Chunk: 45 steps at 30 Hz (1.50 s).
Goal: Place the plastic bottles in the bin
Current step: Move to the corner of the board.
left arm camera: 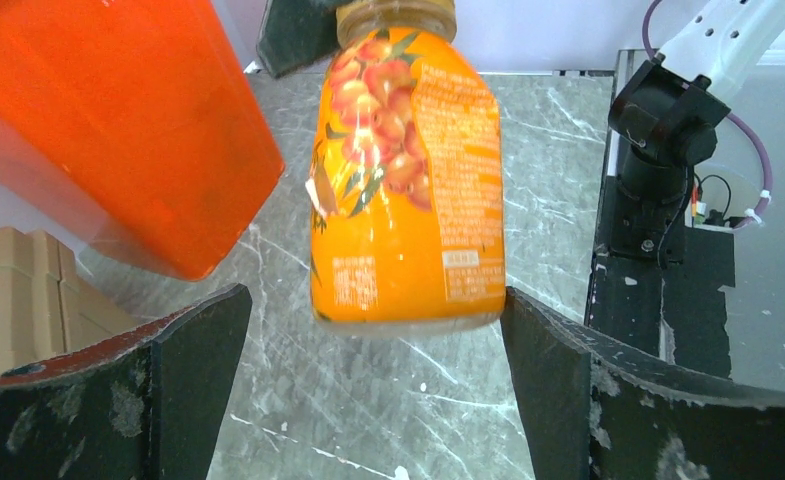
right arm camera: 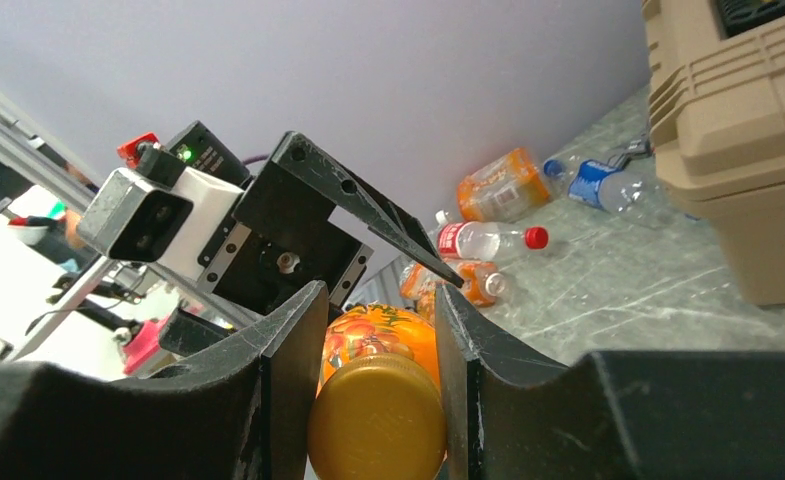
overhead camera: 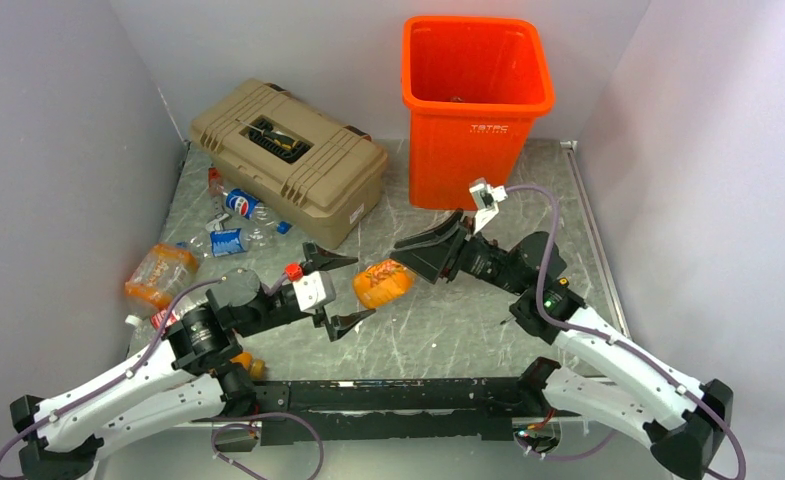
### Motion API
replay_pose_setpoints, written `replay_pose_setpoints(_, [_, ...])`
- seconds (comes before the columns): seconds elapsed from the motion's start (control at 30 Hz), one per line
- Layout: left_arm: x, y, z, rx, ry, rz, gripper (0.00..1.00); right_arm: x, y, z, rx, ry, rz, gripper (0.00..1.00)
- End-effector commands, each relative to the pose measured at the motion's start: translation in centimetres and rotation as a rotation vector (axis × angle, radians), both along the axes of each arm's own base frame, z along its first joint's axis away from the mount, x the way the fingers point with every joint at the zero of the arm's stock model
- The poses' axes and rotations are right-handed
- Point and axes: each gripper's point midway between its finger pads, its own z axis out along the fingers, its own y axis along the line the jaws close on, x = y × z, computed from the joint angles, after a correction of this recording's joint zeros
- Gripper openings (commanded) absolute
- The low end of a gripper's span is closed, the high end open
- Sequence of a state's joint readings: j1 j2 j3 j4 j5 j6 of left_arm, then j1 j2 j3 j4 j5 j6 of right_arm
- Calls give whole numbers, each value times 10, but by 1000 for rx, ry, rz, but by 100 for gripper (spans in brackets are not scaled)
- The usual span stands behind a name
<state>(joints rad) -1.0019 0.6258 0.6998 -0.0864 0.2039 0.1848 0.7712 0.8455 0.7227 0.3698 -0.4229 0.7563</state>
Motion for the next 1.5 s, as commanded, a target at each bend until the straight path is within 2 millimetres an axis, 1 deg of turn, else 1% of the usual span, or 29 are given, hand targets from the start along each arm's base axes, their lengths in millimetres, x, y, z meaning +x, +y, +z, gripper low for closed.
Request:
replay_pose_setpoints(0.0, [2, 7, 24, -76, -29, 30, 99, 0, -18, 43, 8, -137, -94, 0])
replay_pose_setpoints(0.13, [1, 8, 27, -82, -39, 29, 100, 4, -24, 60, -14, -180, -136, 0])
replay_pose_setpoints(0.23, [0, 8, 27, -84, -37, 22, 99, 8, -25, 67, -15, -187, -161, 0])
replay_pose_setpoints(0.33, [3, 10, 28, -82, -34, 41, 99, 22, -38, 78, -22, -196, -273, 0])
replay_pose_setpoints(0.4, [6, 12, 29, -86, -34, 66, 100, 38, -55, 91, -55, -227, -409, 0])
replay_pose_setpoints(0.43, [9, 14, 30, -92, -37, 85, 99, 48, -67, 102, -56, -240, -495, 0])
replay_pose_setpoints(0.47, [12, 15, 31, -98, -38, 102, 99, 54, -81, 119, -47, -254, -579, 0])
replay_pose_setpoints(0.5, [14, 17, 32, -103, -40, 116, 99, 63, -91, 126, -51, -259, -654, 0])
replay_pose_setpoints(0.53, [15, 17, 33, -104, -42, 125, 100, 68, -103, 144, -34, -273, -728, 0])
replay_pose_setpoints(0.6, [19, 19, 34, -107, -38, 146, 99, 85, -126, 165, -21, -272, -891, 0])
replay_pose_setpoints(0.7, [22, 20, 33, -99, -26, 166, 99, 107, -152, 191, -1, -285, -1104, 0])
replay_pose_setpoints(0.73, [22, 21, 33, -97, -22, 170, 99, 118, -151, 197, -13, -297, -1151, 0])
replay_pose_setpoints(0.83, [24, 21, 31, -99, -18, 179, 100, 146, -157, 222, -50, -345, -1317, 0])
replay_pose_setpoints(0.93, [27, 20, 28, -91, -11, 193, 99, 188, -165, 237, -100, -367, -1446, 0])
replay_pose_setpoints(0.97, [29, 19, 27, -85, -9, 197, 99, 208, -165, 236, -127, -358, -1470, 0])
replay_pose_setpoints(1.0, [30, 19, 25, -76, -7, 204, 99, 227, -169, 235, -154, -351, -1504, 0])
replay_pose_setpoints(1.03, [32, 19, 24, -70, -3, 210, 100, 240, -177, 242, -166, -350, -1550, 0])
replay_pose_setpoints(1.07, [33, 18, 23, -62, -2, 212, 99, 258, -179, 236, -216, -346, -1596, 0])
replay_pose_setpoints(1.1, [35, 20, 22, -55, 0, 228, 99, 272, -182, 233, -254, -342, -1638, 0])
replay_pose_setpoints(1.17, [40, 24, 21, -49, -1, 261, 99, 297, -178, 220, -331, -357, -1672, 0])
replay_pose_setpoints(1.27, [42, 27, 21, -50, -8, 282, 99, 322, -169, 208, -405, -384, -1684, 0])
replay_pose_setpoints(1.3, [43, 28, 21, -48, -11, 287, 99, 330, -166, 201, -428, -383, -1681, 0])
replay_pose_setpoints(1.4, [44, 28, 20, -42, -14, 292, 99, 352, -160, 170, -470, -335, -1656, 0])
replay_pose_setpoints(1.47, [44, 28, 21, -41, -12, 295, 100, 366, -158, 146, -500, -293, -1636, 0])
